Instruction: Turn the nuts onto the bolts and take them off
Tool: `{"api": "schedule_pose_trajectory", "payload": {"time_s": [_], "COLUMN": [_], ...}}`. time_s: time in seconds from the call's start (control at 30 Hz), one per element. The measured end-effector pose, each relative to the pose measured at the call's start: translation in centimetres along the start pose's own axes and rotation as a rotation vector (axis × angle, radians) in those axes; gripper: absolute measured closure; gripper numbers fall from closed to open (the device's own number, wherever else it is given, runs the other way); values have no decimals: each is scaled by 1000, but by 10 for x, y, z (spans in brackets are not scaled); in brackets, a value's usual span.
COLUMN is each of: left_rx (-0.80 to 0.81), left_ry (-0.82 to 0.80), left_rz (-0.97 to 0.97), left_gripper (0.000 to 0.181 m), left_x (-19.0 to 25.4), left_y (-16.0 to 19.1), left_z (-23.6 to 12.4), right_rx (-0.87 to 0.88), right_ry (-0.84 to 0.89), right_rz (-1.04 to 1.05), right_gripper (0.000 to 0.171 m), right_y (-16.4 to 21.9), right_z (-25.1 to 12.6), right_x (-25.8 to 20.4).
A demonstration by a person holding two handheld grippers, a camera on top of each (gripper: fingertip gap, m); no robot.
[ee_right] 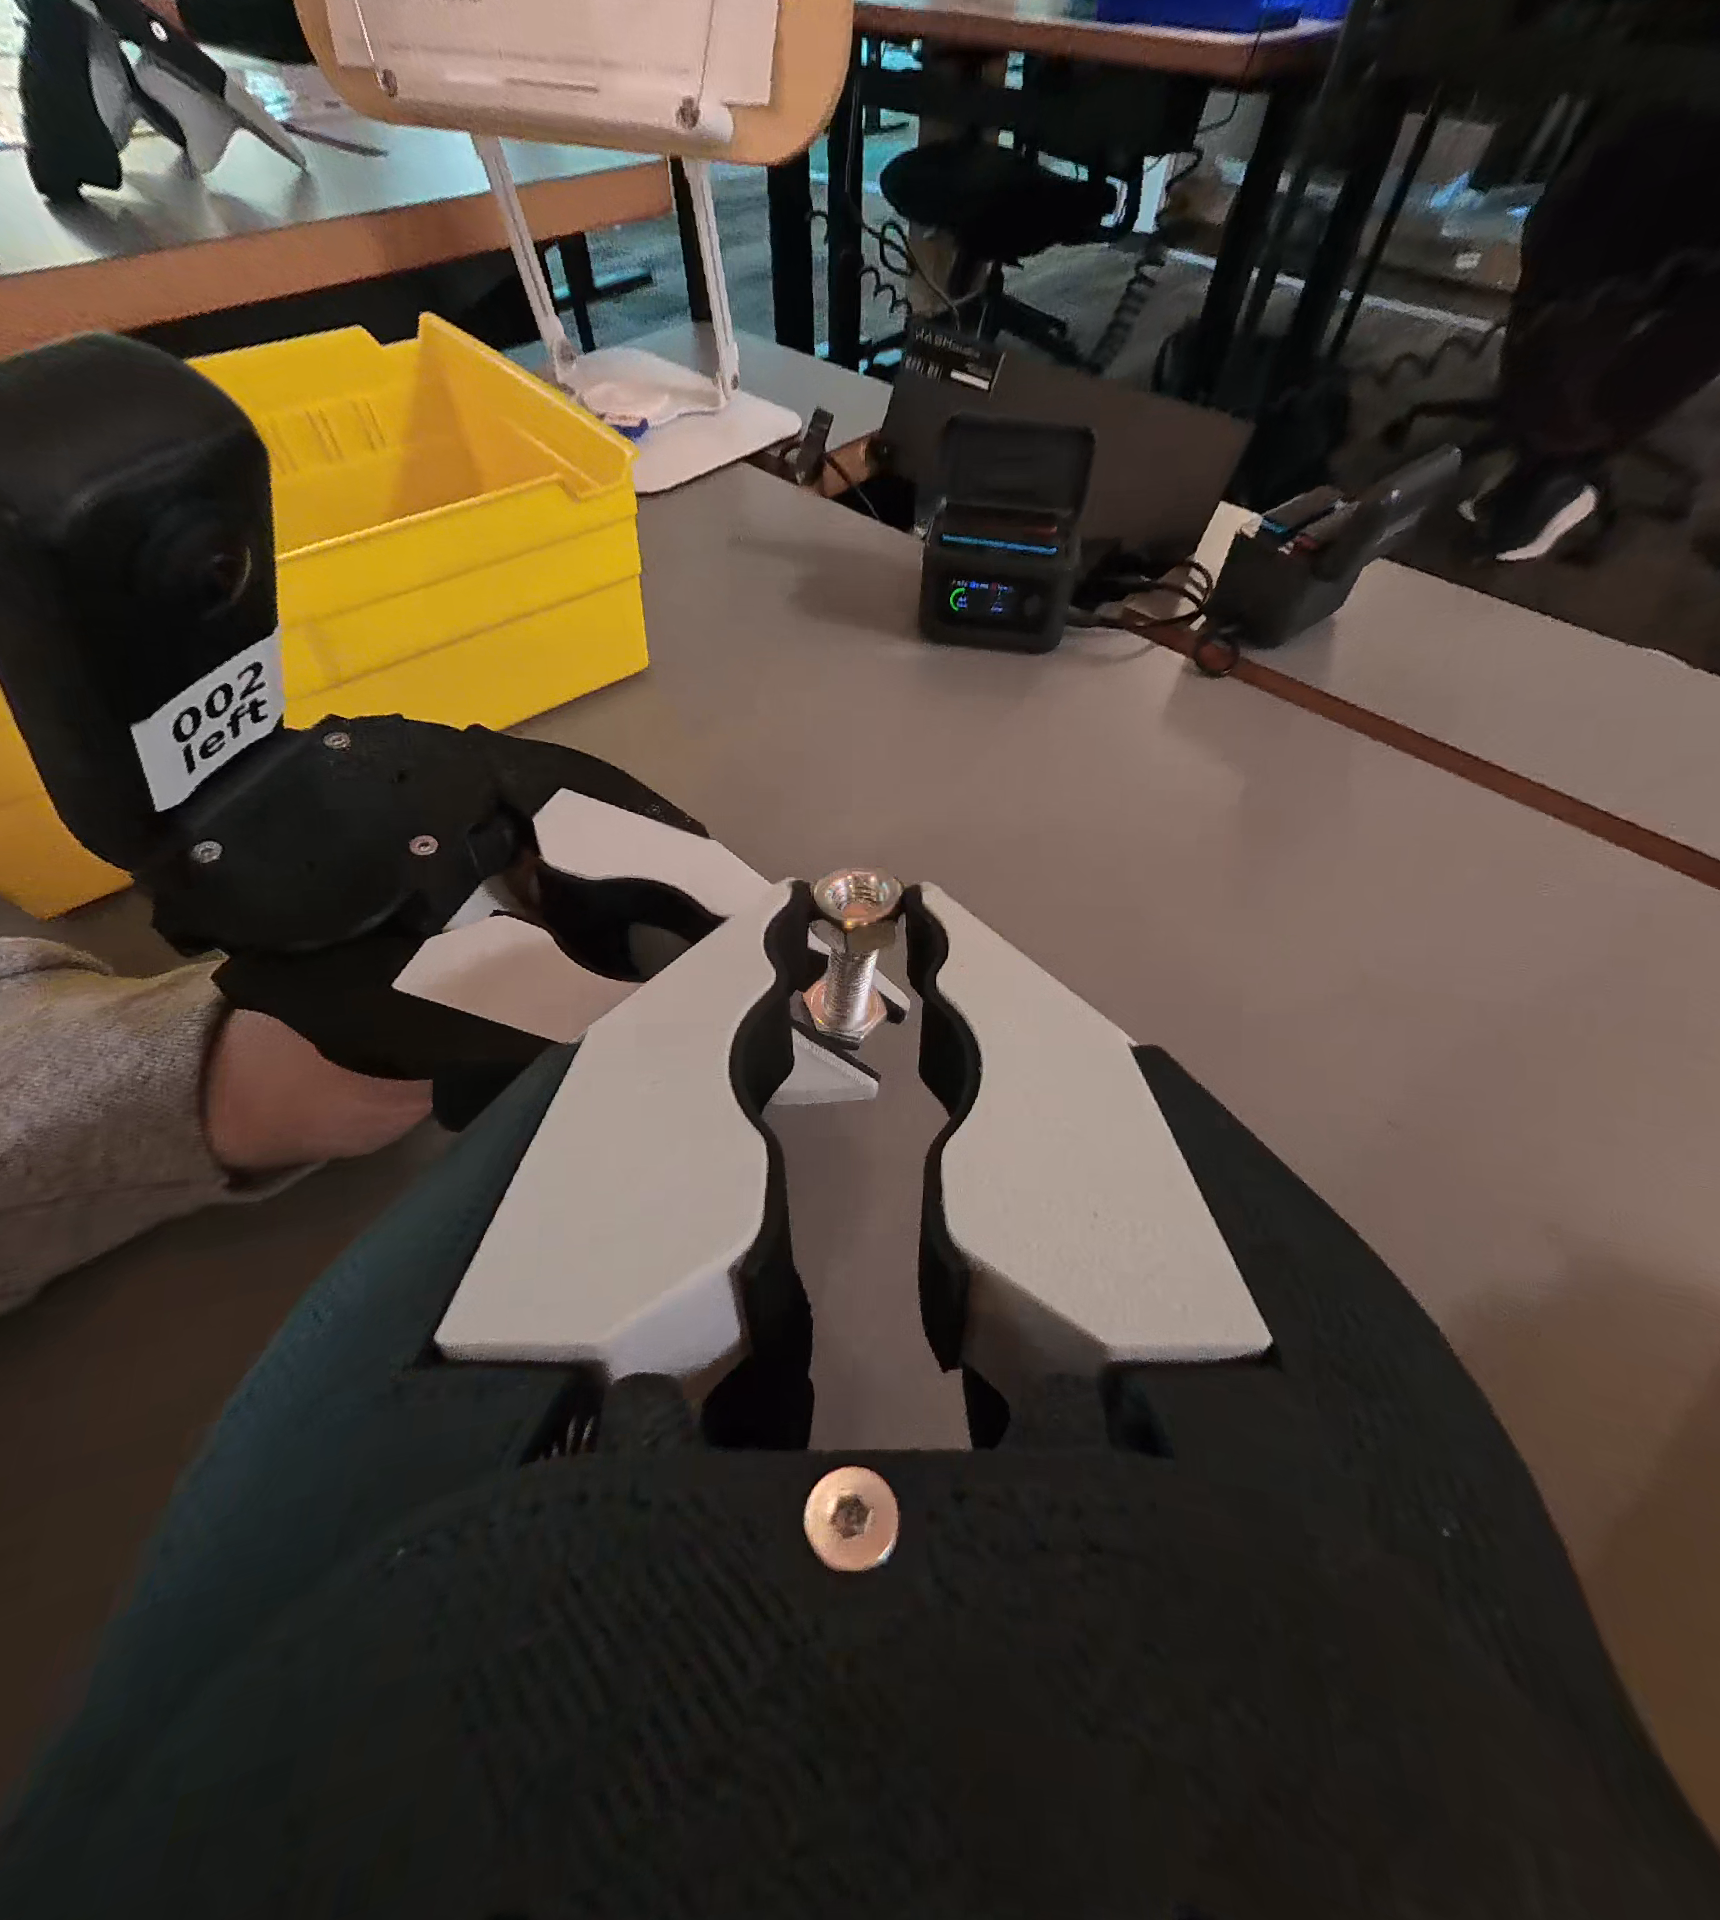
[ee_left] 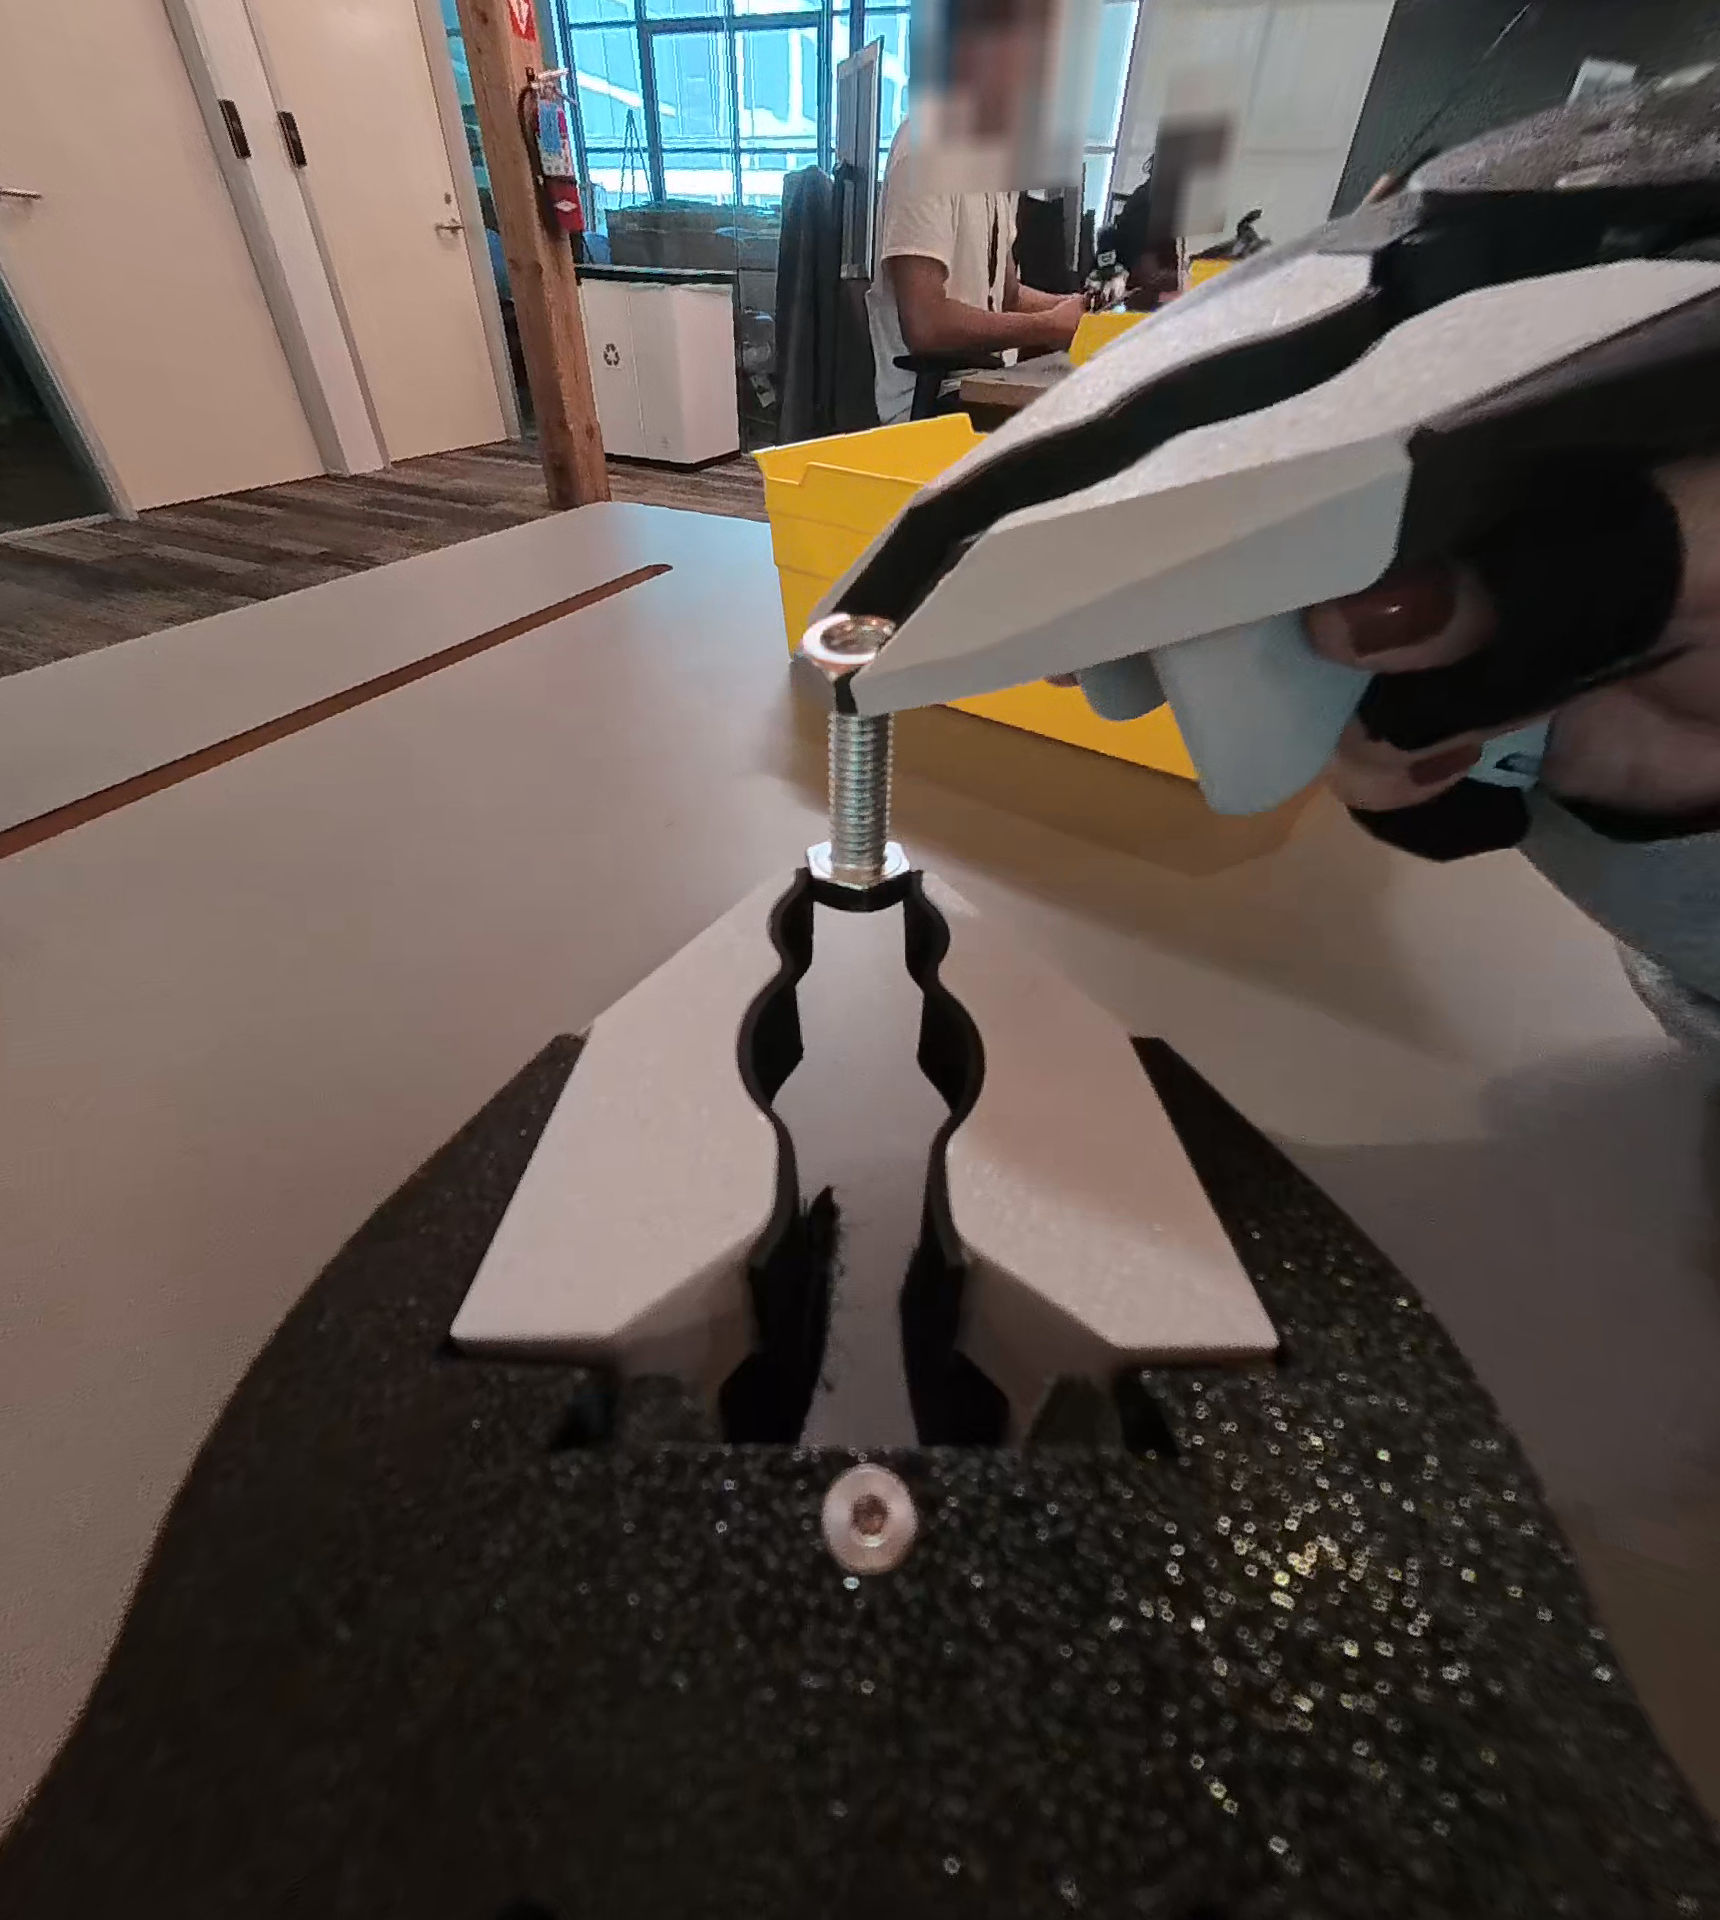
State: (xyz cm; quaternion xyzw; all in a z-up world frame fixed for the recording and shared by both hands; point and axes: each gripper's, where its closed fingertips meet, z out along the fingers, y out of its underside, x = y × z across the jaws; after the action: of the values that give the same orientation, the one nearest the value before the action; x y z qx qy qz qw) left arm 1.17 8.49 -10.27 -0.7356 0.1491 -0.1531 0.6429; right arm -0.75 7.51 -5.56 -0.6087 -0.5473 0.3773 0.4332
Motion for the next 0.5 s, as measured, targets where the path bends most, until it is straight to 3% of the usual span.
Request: {"api": "schedule_pose_trajectory", "payload": {"time_s": [0.1,0.23,0.33,0.5], "left_rx": [-8,-12,-11,-26], "left_ry": [6,13,51,98], "left_rz": [11,13,-3,10], "left_gripper": [167,167,167,166], "left_x": [2,3,6,13], "left_y": [1,2,1,4], "left_z": [1,1,1,2], "right_rx": [32,71,143,236], "right_ry": [6,6,-38,-132], "right_rz": [16,-30,-139,-187], "right_gripper": [149,154,127,126], "right_y": [-1,-3,-8,-4], "right_z": [0,-2,-8,-13], "right_x": [2,1,-7,-8]}}
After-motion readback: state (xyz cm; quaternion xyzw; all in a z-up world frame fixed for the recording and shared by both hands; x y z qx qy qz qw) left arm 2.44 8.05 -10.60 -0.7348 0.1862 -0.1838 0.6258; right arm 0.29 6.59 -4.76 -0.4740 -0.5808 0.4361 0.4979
